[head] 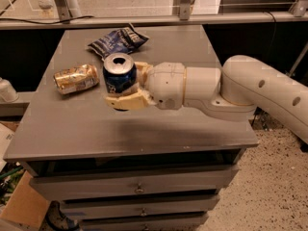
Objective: Pick pepsi can
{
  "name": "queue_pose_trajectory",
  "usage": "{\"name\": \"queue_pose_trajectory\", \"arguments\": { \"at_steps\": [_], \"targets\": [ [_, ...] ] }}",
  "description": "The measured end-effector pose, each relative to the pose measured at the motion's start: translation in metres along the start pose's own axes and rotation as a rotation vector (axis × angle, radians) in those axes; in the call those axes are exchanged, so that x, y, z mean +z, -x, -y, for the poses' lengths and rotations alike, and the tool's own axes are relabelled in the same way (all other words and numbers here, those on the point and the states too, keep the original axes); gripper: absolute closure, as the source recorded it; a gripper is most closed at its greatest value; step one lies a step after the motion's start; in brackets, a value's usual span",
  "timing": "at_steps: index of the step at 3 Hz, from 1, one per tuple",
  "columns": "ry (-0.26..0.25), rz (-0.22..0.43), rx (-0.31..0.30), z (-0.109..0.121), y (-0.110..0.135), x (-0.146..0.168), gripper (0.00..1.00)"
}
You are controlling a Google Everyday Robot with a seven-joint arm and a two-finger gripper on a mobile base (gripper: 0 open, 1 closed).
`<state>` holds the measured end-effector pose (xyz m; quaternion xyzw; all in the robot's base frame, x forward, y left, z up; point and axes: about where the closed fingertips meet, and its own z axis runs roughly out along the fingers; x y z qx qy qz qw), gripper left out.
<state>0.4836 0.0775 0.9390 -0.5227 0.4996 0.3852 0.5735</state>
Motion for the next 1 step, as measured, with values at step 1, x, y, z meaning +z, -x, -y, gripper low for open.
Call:
{"name": "queue_pose_trajectory", "arguments": {
  "at_steps": [1],
  "targets": [
    [0.0,0.0,0.0,0.0,0.0001,0.0001,1.0]
  ]
}}
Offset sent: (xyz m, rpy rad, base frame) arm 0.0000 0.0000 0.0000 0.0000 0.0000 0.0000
